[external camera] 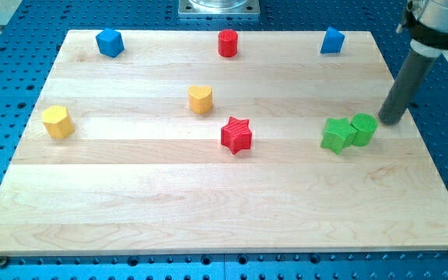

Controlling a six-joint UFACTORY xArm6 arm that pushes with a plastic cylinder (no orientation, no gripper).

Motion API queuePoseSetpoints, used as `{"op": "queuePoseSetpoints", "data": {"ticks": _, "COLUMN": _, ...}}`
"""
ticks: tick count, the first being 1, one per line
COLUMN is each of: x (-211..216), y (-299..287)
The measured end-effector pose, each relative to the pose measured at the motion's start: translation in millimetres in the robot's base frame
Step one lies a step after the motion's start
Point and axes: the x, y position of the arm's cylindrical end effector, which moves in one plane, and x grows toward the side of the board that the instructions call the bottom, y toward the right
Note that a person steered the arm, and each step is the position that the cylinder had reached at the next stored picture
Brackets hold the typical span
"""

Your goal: Put the green circle to the top right of the red star

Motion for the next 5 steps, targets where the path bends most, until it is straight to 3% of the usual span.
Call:
{"op": "queuePoseSetpoints", "data": {"ticks": 1, "x": 61.1, "y": -36.7}}
{"op": "queuePoseSetpoints", "data": {"ticks": 2, "x": 86.1, "y": -75.2}}
{"op": "queuePoseSetpoints", "data": {"ticks": 3, "x": 59.2, "y": -26.3}}
{"op": "queuePoseSetpoints", "data": {"ticks": 4, "x": 5.4, "y": -42.1}}
{"op": "queuePoseSetpoints", "data": {"ticks": 5, "x": -40.7, "y": -94.4}}
